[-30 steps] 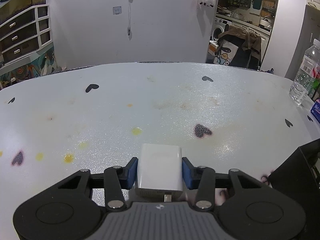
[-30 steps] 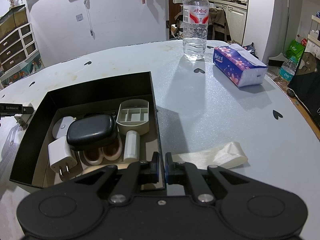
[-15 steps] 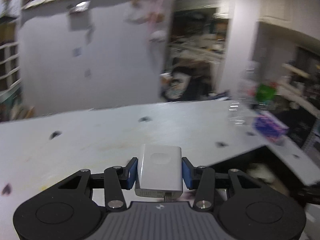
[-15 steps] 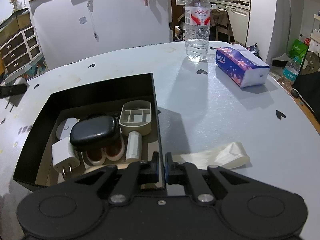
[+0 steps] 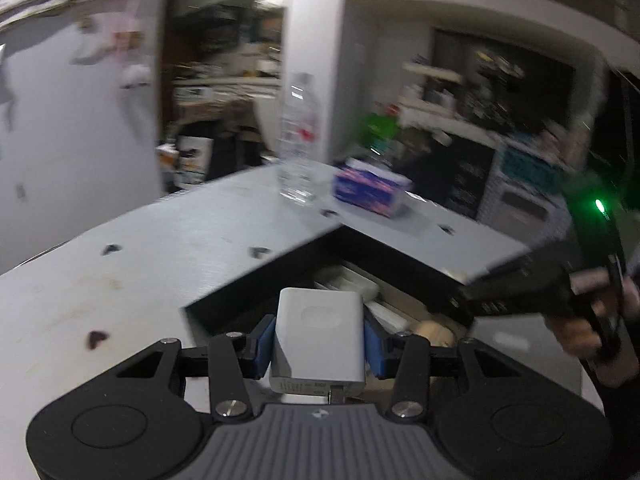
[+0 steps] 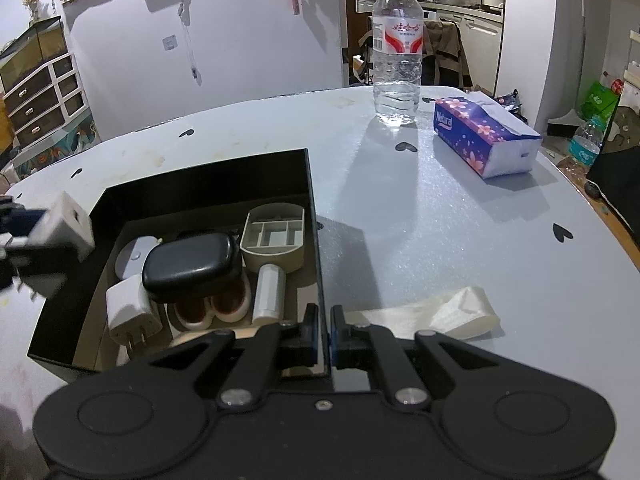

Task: Organize rigid objects
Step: 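Carry the white charger with the left tool into the box and release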

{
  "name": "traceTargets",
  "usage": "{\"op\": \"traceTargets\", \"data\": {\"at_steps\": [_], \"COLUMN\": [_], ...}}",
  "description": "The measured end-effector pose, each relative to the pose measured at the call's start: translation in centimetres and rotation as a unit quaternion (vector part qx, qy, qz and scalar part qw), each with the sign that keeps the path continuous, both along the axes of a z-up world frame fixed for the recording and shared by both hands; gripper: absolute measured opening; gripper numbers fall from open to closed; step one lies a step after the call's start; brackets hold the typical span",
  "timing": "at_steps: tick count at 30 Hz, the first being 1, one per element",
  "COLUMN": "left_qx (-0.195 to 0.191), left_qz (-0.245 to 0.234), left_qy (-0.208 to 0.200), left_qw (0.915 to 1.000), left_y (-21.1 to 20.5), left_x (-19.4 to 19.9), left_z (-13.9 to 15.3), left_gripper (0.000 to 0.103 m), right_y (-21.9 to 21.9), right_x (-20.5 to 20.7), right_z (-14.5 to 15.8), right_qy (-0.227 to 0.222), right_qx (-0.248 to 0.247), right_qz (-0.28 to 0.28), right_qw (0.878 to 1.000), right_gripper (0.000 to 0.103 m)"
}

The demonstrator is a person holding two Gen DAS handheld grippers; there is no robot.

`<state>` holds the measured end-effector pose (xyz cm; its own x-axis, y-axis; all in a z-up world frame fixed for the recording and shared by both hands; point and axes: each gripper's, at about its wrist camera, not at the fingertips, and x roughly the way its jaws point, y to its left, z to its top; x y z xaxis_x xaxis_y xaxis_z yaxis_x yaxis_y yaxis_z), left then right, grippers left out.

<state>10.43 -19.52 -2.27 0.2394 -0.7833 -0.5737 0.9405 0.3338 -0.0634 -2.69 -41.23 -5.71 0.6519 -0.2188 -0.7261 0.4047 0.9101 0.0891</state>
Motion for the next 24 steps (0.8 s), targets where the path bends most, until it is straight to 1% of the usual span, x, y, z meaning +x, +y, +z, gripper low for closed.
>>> {"op": "traceTargets", "data": {"at_steps": [3, 6, 8, 11, 17, 19, 20, 24], "left_qx": [0.039, 0.077, 0.092, 0.106, 0.115, 0.109, 0.102, 0.080], "left_qz": [-0.051, -0.086, -0.105, -0.117, -0.129, -0.129, -0.129, -0.128], "left_qy": [0.005, 0.008, 0.013, 0.013, 0.017, 0.030, 0.040, 0.051], "left_qw": [0.9979, 0.9932, 0.9901, 0.9875, 0.9849, 0.9852, 0.9856, 0.9873], "left_y": [-1.3, -2.1, -2.3, -2.7, -2.6, -2.3, -2.1, -1.6], "left_x": [-0.4, -0.6, -0.4, -0.1, 0.2, 0.3, 0.4, 0.5], "left_z": [-0.8, -1.6, -2.1, -2.5, -2.5, -2.3, -2.1, -1.1], "left_gripper": [0.047, 0.047, 0.047, 0.047, 0.047, 0.050, 0.059, 0.071], "right_y": [0.0, -0.2, -0.2, -0.4, -0.5, -0.5, -0.5, -0.5], "right_x": [-0.1, -0.2, -0.3, -0.3, -0.2, -0.2, -0.2, -0.1], "right_z": [0.0, 0.0, -0.1, -0.1, -0.2, -0.3, -0.3, -0.3], "right_qy": [-0.003, -0.007, -0.008, -0.010, -0.011, -0.011, -0.011, -0.011], "right_qx": [0.002, 0.006, 0.008, 0.011, 0.015, 0.015, 0.015, 0.015], "right_qz": [0.001, 0.000, 0.000, 0.001, 0.000, 0.001, 0.000, 0.000], "right_qw": [1.000, 1.000, 1.000, 1.000, 1.000, 1.000, 1.000, 1.000], "right_gripper": [0.006, 0.006, 0.006, 0.006, 0.006, 0.006, 0.006, 0.006]}}
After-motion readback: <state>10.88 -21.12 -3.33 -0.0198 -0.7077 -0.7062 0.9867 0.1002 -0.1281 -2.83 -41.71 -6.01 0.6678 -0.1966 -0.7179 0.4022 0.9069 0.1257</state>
